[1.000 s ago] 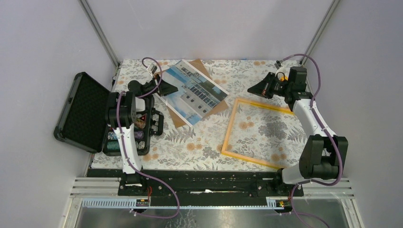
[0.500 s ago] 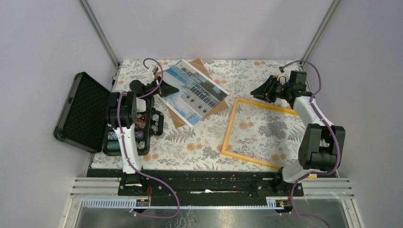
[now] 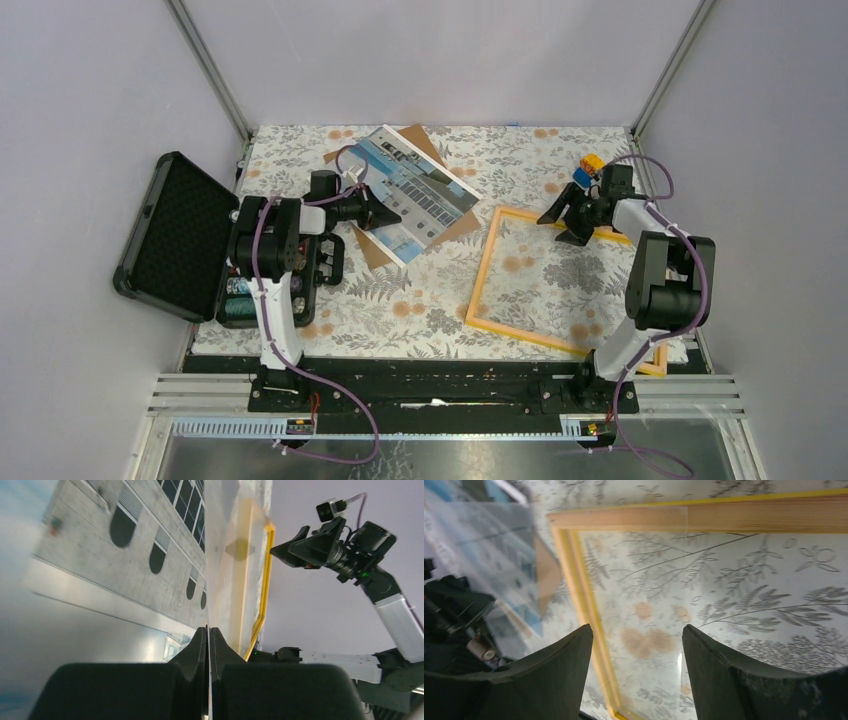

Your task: Put the photo into the frame

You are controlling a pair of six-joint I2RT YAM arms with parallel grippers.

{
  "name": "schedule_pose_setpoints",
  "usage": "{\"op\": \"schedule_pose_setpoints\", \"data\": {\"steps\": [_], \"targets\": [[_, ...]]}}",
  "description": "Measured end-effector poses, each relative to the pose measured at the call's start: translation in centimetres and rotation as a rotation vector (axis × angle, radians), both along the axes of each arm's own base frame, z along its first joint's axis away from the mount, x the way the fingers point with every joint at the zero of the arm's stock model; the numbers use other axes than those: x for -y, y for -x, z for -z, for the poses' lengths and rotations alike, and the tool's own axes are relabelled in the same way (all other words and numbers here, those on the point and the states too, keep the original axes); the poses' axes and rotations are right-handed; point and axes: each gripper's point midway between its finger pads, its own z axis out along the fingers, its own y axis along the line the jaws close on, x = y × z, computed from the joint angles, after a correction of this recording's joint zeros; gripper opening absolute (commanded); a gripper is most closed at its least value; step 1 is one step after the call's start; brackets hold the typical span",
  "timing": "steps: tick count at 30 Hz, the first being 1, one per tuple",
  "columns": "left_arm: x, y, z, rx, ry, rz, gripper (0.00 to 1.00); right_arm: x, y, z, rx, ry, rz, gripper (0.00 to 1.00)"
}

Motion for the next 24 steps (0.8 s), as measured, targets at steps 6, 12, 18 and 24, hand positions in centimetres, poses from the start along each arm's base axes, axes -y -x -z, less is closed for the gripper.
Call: {"op": "schedule_pose_setpoints", "data": {"steps": [6, 12, 18, 24], "targets": [[0.2, 1.2, 0.3, -0.046, -0.086, -0.015, 0.0, 1.6, 0.3, 1.7, -0.051, 0.095, 0.044, 0.74], [0.3, 3.1, 2.5, -0.144, -0.136, -0.038, 0.0, 2.9, 0.3, -1.1, 0.03, 0.175, 0.084, 0.8], [2.9, 4.7, 1.4, -0.124, -0.142, -0.006, 0.0, 3.0, 0.2, -6.9, 0.225, 0.209, 0.108, 0.81], [4.2, 5.2, -1.3, -0.057, -0.134, -0.021, 0.0, 2.8, 0.0, -7.0, 0.237, 0.2, 0.102, 0.82]]}}
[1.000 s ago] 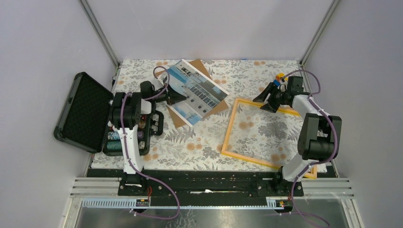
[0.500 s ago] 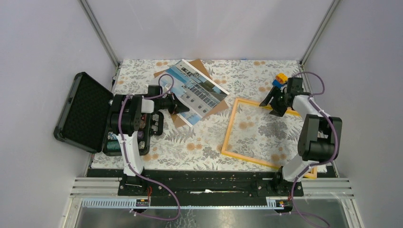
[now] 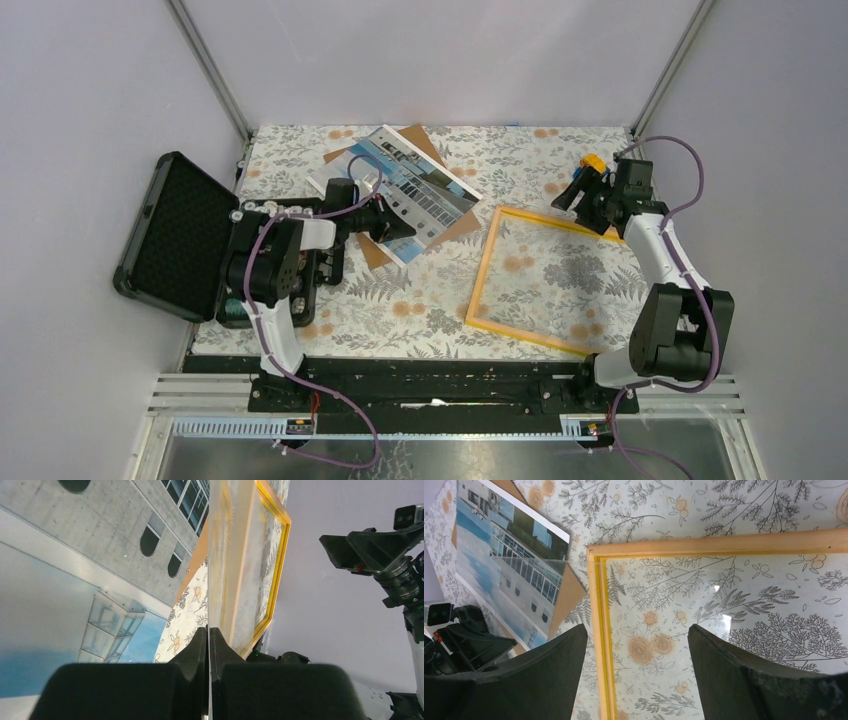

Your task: Put the photo into the frame

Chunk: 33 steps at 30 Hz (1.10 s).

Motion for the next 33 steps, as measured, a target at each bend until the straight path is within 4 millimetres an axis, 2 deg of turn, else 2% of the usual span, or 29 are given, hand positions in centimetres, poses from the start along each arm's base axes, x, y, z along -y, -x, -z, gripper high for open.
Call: {"op": "schedule_pose_setpoints", "data": {"steps": [3, 11, 21, 33], "targets": [[0.0, 0.3, -0.2, 0.008, 0.004, -0.026, 0.0, -0.2, 0.2, 0.9, -0.024, -0.009, -0.005, 0.82], [-0.7, 1.7, 1.7, -0.023, -0.006, -0.095, 0.0, -0.6, 0.2, 1.2, -0.024, -0.028, -0.022, 0.82], [-0.2, 1.8, 0.6, 0.041, -0.001, -0.105, 0.0, -0.9, 1.0, 3.2, -0.071, -0.055, -0.017, 0.82], [0.9, 2.0, -0.2, 0.056, -0.017, -0.129, 0.0, -1.0, 0.9, 3.0, -0.063, -0.059, -0.021, 0.82]]}}
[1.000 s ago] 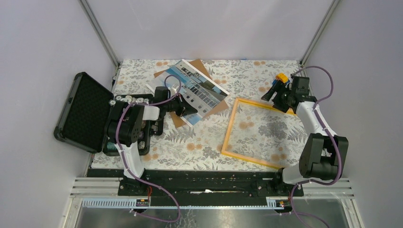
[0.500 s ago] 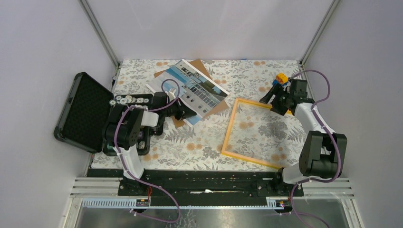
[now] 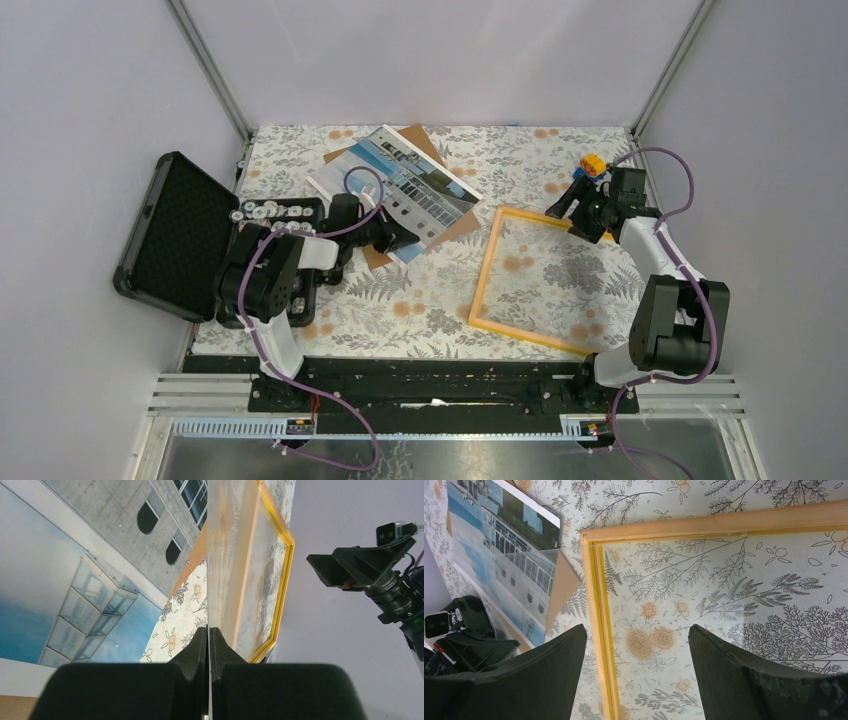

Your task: Put the photo into the frame

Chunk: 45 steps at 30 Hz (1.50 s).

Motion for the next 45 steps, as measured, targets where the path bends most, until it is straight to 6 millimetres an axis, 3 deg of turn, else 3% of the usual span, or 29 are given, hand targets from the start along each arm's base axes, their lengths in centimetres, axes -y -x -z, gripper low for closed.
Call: {"op": "schedule_pose_setpoints", "data": {"steps": [5, 15, 25, 45], "targets": [[1.1, 0.7, -0.1, -0.017, -0.027, -0.004, 0.0, 0.0, 0.0, 0.0, 0.0, -0.003, 0.002, 0.82], [3.9, 1.1, -2.8, 0.027, -0.037, 0.015, 0.0, 0.0, 0.2, 0.2, -0.003, -0.005, 0.009, 0.82], [6.4, 1.9, -4.0, 0.033, -0.03, 0.037, 0.0, -0.3, 0.5, 0.6, -0.014, -0.009, 0.002, 0.83], [11.9, 4.1, -4.4, 0.039, -0.043, 0.029, 0.0, -1.2, 0.8, -0.2, 0.005, -0.017, -0.019, 0.84]]}}
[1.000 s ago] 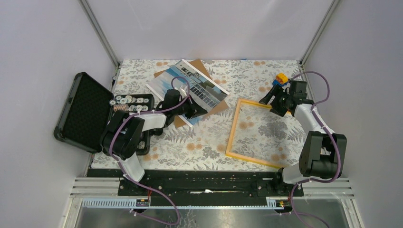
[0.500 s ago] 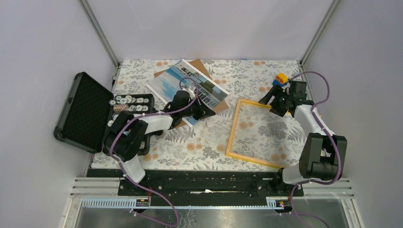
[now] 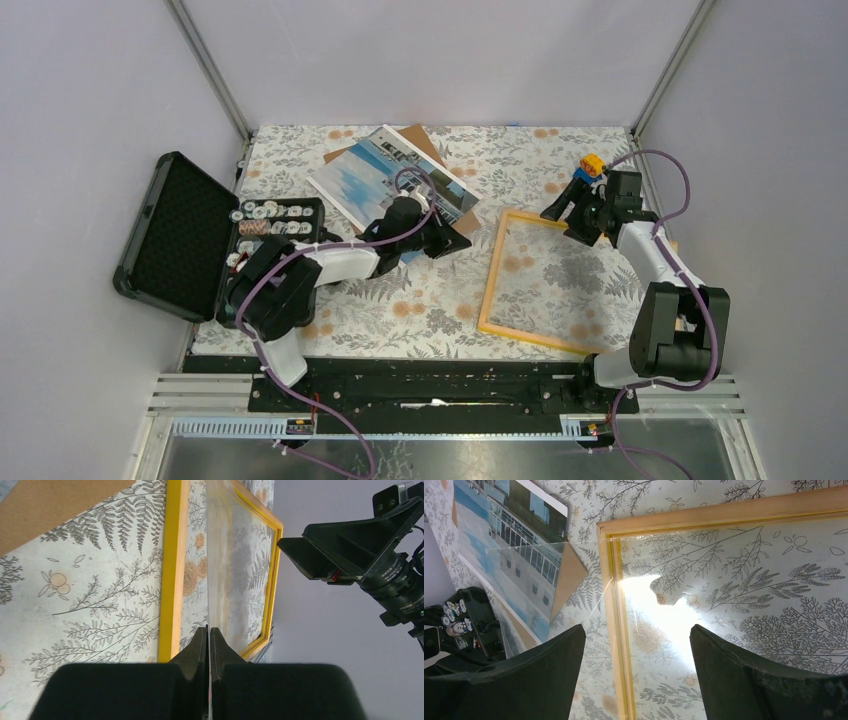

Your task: Put the photo into the frame

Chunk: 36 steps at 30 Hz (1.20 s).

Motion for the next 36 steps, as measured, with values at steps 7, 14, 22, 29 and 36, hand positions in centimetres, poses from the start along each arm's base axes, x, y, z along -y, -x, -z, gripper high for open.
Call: {"op": "schedule_pose_setpoints", "data": {"steps": [7, 14, 22, 29, 36], "targets": [[2.5, 0.6, 0.5, -0.016, 0.002, 0.002, 0.0, -0.4, 0.1, 0.0, -0.002, -0.002, -0.008, 0.85], [4.7, 1.3, 2.4, -0.048, -0.016, 0.007, 0.0, -1.0, 0.3, 0.1, -0.005, -0.001, -0.024, 0.85], [7.1, 1.3, 3.1, -0.048, -0.02, 0.026, 0.0, -1.3, 0.5, -0.1, -0.004, -0.002, -0.033, 0.86], [8.9, 1.5, 3.6, -0.046, -0.02, 0.049, 0.0, -1.3, 0.6, -0.6, 0.011, 0.0, -0.033, 0.86], [9.9, 1.7, 4.3, -0.064, -0.02, 0.038, 0.0, -1.3, 0.6, -0.6, 0.009, -0.001, -0.033, 0.86]]}}
